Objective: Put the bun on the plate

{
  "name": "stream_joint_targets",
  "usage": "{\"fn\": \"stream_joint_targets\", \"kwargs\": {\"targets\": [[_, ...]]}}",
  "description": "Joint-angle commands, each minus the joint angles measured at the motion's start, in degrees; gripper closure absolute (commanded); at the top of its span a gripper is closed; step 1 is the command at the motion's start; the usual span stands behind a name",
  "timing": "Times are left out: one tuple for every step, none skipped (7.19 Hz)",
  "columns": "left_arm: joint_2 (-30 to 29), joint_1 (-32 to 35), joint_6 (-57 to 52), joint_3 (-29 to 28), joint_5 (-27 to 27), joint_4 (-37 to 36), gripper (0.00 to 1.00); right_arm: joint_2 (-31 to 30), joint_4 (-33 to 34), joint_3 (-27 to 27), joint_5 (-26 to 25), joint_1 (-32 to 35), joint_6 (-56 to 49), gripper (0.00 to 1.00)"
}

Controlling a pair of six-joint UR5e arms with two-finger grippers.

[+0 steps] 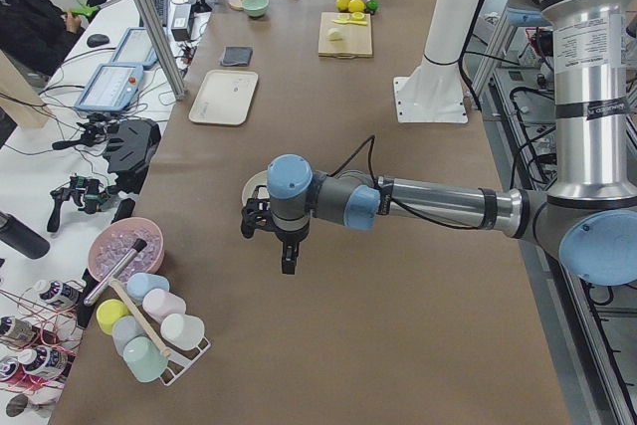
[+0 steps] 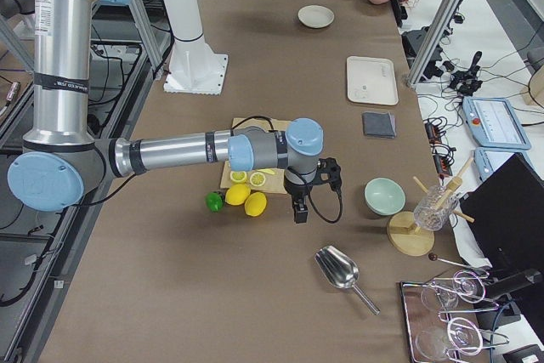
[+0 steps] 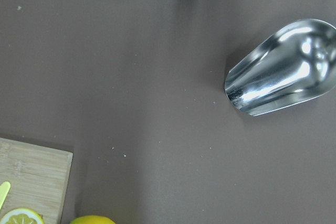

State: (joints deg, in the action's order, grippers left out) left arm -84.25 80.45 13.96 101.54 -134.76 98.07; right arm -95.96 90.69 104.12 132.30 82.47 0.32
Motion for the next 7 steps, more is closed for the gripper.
{"fn": "stream_joint_targets", "kwargs": {"targets": [[-4.6,-6.2,8.6,-5.9,0.1,7.7,0.03,0.0,-0.1,-0.1,1.1,-0.1,0.0,0.00],[-7.9,-8.5,14.3,-11.8,0.1,15.6,0.03,0.0,-0.1,-0.4,1.1,-0.1,0.0,0.00],[-10.7,-12.2,20.2,-16.8,2.4,22.6,0.03,0.0,0.0,-0.6,1.6,-0.1,0.4,0.00],[-12.9,-16.3,25.2,-20.0,6.3,26.7,0.03,0.0,0.0,-0.7,3.0,-0.1,0.5,0.00],[-14.1,-19.0,26.8,-21.2,6.9,27.9,0.05,0.0,-0.1,-0.7,4.2,-0.1,0.4,0.00],[-14.3,-19.7,26.8,-21.2,7.0,27.9,0.11,-0.1,-0.1,-0.7,4.2,-0.1,0.3,0.00],[-15.1,-20.9,27.4,-21.4,7.0,27.9,0.19,0.0,-0.1,-0.7,4.2,-0.1,0.2,0.00]]}}
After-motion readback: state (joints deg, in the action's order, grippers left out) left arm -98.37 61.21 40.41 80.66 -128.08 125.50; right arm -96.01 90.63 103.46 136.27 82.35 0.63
